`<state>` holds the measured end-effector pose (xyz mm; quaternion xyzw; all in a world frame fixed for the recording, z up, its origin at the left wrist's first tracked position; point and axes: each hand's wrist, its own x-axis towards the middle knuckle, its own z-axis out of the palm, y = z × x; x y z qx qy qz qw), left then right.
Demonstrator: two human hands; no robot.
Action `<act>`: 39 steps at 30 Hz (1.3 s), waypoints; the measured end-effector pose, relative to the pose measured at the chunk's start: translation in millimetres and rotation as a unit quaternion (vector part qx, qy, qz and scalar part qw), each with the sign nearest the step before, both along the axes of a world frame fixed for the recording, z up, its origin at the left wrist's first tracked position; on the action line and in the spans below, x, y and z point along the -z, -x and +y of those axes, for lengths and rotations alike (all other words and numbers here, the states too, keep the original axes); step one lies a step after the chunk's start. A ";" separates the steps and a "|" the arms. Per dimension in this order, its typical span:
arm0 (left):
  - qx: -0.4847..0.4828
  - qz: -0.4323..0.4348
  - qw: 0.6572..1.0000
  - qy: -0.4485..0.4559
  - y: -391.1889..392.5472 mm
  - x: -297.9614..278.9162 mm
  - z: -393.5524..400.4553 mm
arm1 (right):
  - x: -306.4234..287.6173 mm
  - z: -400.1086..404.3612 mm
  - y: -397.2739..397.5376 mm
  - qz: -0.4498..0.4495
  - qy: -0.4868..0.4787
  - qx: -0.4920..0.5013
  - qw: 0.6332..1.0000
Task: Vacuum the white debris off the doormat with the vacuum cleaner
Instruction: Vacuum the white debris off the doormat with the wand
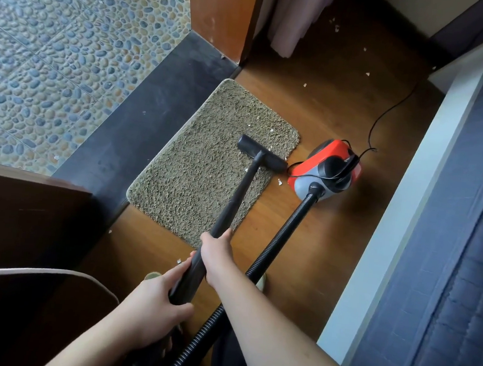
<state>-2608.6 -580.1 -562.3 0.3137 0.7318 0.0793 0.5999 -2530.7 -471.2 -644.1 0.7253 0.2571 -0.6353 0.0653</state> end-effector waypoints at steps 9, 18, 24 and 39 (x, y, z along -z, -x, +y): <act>-0.016 -0.005 1.000 0.008 -6.6 9.1 24.6 | 12.6 22.6 -0.1 -0.027 -0.014 -0.004 1.000; -0.032 -0.026 0.999 0.014 -14.6 3.2 54.9 | 20.6 45.9 -2.8 -0.028 -0.028 0.015 0.999; -0.042 -0.032 0.999 0.006 -18.9 -3.5 72.5 | 16.1 62.9 -7.9 -0.015 -0.051 0.031 0.998; -0.017 0.005 1.000 0.002 -5.8 2.0 31.0 | 7.8 28.5 0.8 -0.011 -0.003 -0.001 1.000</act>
